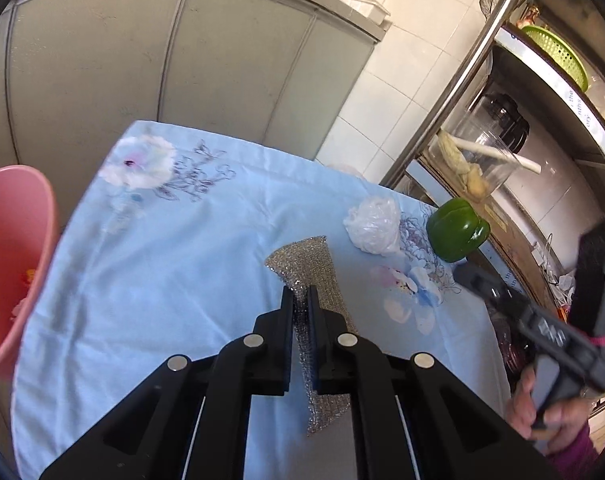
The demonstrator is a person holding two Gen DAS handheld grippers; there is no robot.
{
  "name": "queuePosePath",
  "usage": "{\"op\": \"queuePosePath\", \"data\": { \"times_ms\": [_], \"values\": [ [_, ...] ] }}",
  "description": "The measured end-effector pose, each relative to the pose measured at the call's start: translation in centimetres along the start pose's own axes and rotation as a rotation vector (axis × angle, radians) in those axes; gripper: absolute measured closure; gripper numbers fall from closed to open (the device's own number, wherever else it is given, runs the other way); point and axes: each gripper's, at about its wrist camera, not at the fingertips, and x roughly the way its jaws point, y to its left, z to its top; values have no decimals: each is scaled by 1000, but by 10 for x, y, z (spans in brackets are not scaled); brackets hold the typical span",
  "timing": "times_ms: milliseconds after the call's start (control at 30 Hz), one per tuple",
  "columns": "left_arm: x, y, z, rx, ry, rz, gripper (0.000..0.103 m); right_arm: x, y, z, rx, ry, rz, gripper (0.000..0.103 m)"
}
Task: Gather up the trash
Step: 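Close left tool on the silver mesh pad while right tool grasps the clear plastic bag, then lift mesh pad and plastic bag and carry both over the pink bin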
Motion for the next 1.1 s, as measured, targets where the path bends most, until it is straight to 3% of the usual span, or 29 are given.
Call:
{"op": "queuePosePath", "data": {
  "times_ms": [167, 267, 567, 700, 767, 867, 1100],
  "values": [
    [-15, 17, -9, -9, -10, 5, 97, 32, 1, 21, 37, 42, -2, 52],
    [-19, 21, -14, -14, -9, 0, 97, 50, 4, 36, 21, 43, -20, 39],
    [-30, 28, -17, -29, -25, -11, 97, 96, 0, 41, 30, 133, -44, 36],
    [-34, 30, -17, -32, -34, -12, 97, 91, 3, 27, 3, 140, -33, 37],
    [-37, 30, -18, -31, -39, -14, 97, 84, 7, 20, -20, 137, -39, 48],
    [-42, 29, -20, -31, -48, -13, 98, 71, 13, 12, -29, 123, -25, 56],
    [-63, 27, -24, -21, -87, -6, 97, 28, 36, -7, -62, 66, 21, 58]
  ]
}}
